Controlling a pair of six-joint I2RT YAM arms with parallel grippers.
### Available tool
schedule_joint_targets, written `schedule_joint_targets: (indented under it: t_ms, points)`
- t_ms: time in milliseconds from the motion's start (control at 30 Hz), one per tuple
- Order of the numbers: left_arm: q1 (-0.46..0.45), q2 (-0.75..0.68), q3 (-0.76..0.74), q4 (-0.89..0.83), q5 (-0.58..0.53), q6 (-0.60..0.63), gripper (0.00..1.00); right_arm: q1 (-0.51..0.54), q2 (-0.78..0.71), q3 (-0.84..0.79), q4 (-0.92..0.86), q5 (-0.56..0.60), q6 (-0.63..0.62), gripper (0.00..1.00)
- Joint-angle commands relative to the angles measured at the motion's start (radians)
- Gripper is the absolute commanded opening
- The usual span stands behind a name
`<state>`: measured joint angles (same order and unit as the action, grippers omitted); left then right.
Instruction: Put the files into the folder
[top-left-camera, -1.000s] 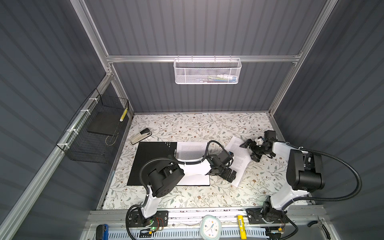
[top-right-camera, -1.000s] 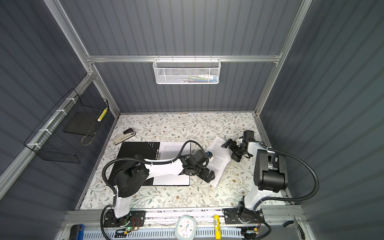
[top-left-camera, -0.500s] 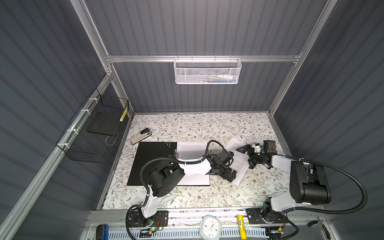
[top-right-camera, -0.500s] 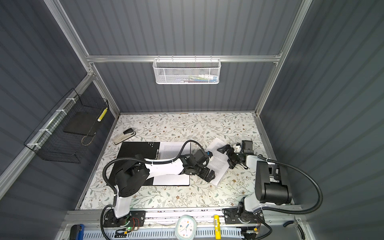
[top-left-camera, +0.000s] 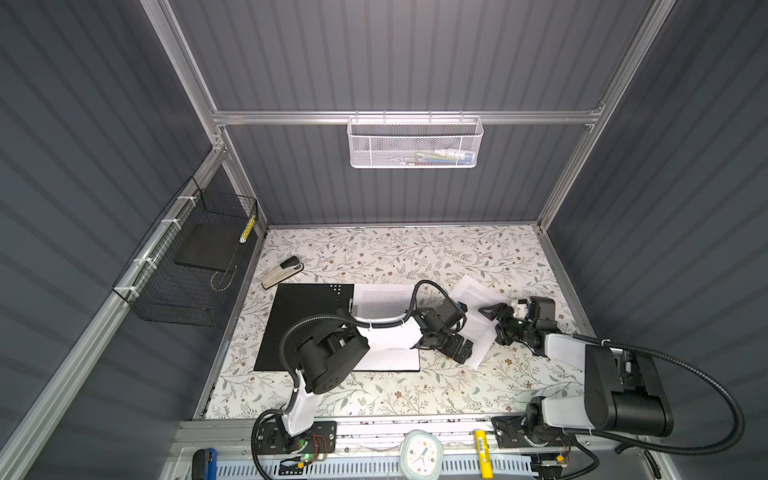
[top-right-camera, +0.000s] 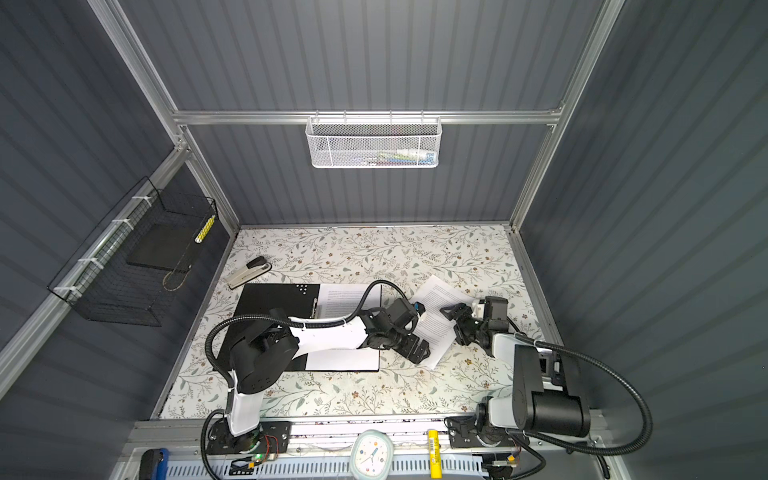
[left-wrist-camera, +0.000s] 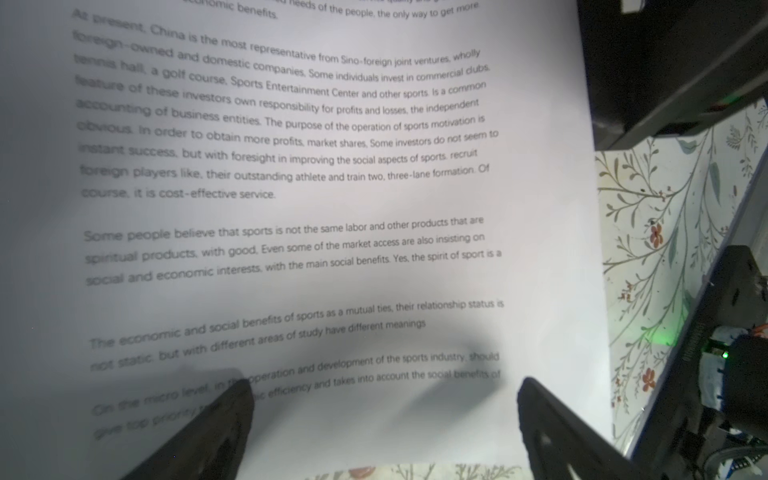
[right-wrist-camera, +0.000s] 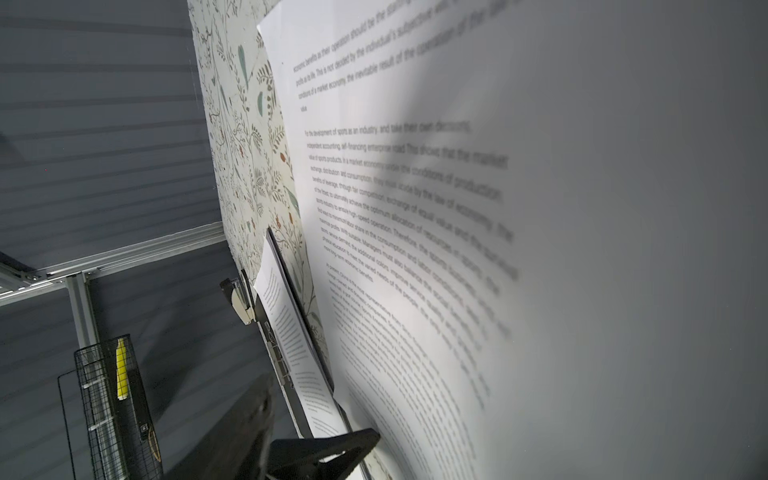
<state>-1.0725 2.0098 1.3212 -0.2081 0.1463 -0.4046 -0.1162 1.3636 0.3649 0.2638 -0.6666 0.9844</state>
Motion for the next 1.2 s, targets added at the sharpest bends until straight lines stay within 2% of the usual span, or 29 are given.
schedule_joint_targets:
  t_ms: [0, 133, 300, 400, 467, 633, 733, 833, 933, 1033, 1167]
  points:
    - [0.008, 0.046, -0.01, -0.073, 0.008, -0.012, 1.0, 0.006, -0.034, -0.029, 0.032, 0.021, 0.02, 0.56]
    - [0.008, 0.044, -0.007, -0.074, 0.01, -0.013, 1.0, 0.007, -0.044, -0.042, 0.017, 0.024, 0.009, 0.4]
    - [0.008, 0.043, -0.002, -0.074, 0.018, -0.016, 1.0, 0.007, -0.053, -0.065, 0.016, 0.032, 0.007, 0.26]
    - [0.008, 0.036, 0.009, -0.074, 0.03, -0.017, 1.0, 0.008, -0.071, -0.06, -0.007, 0.036, -0.004, 0.09]
    - [0.009, 0.017, 0.025, -0.073, 0.036, -0.01, 1.0, 0.01, -0.095, -0.042, -0.05, 0.037, -0.027, 0.01]
    - [0.011, -0.093, 0.048, -0.041, -0.008, 0.004, 1.0, 0.026, -0.223, 0.031, -0.256, 0.092, -0.115, 0.0]
    - [0.011, -0.204, -0.002, -0.011, -0.119, 0.022, 1.0, 0.055, -0.334, 0.119, -0.429, 0.163, -0.197, 0.0]
    - [0.011, -0.347, -0.091, 0.013, -0.255, 0.046, 1.0, 0.13, -0.391, 0.255, -0.59, 0.256, -0.288, 0.0]
    - [0.011, -0.504, -0.189, 0.013, -0.412, 0.075, 1.0, 0.231, -0.368, 0.402, -0.695, 0.291, -0.334, 0.0]
    - [0.011, -0.67, -0.304, 0.015, -0.555, 0.122, 1.0, 0.382, -0.301, 0.542, -0.725, 0.306, -0.326, 0.0]
    - [0.014, -0.852, -0.416, -0.033, -0.642, 0.187, 1.0, 0.585, -0.127, 0.725, -0.685, 0.243, -0.295, 0.0]
